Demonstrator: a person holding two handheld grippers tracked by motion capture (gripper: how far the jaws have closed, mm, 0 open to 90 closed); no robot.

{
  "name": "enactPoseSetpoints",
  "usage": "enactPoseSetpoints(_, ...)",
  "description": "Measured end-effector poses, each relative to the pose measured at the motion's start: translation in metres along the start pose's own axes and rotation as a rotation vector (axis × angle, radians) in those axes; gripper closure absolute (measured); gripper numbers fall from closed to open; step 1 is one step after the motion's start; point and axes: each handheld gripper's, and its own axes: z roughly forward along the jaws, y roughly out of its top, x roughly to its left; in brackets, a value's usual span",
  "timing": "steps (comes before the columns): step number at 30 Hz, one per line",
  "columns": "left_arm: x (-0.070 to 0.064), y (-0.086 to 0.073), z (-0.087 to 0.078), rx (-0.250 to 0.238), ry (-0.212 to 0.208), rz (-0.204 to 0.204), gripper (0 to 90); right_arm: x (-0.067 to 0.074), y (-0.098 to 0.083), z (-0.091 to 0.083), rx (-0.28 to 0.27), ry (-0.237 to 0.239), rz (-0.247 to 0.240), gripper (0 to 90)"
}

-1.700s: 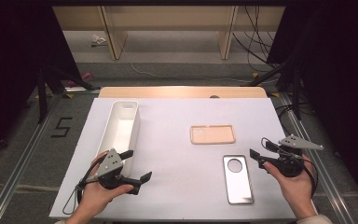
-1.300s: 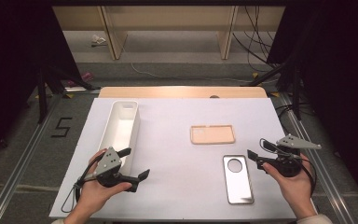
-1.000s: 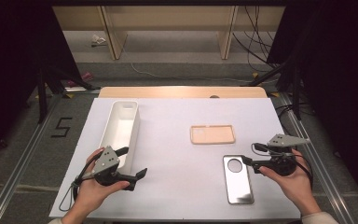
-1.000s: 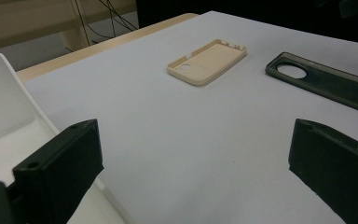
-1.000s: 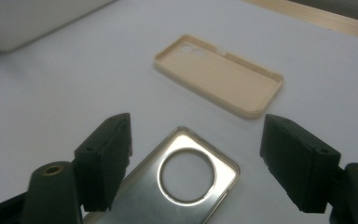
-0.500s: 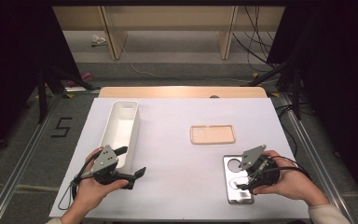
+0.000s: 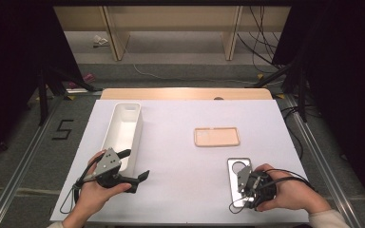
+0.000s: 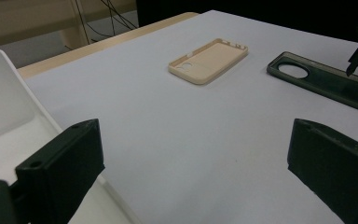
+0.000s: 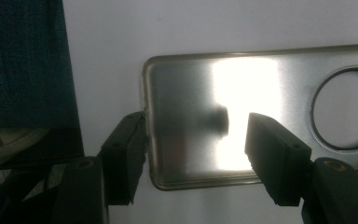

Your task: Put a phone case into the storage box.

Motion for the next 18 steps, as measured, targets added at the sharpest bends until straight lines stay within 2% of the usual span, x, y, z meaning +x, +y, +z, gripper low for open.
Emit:
enactPoseSetpoints(6,-0.001,0.000,0.000,-0.006,-0.004,-0.002,3.2,0.007,0.003,0.006,0.028,-0.006,-0.029,45.2)
enactPoseSetpoints(18,-0.001,0.000,0.000,-0.008,-0.006,-0.001,3.4,0.011,0.003,0.013,0.057,-0.016,-0.033,49.8)
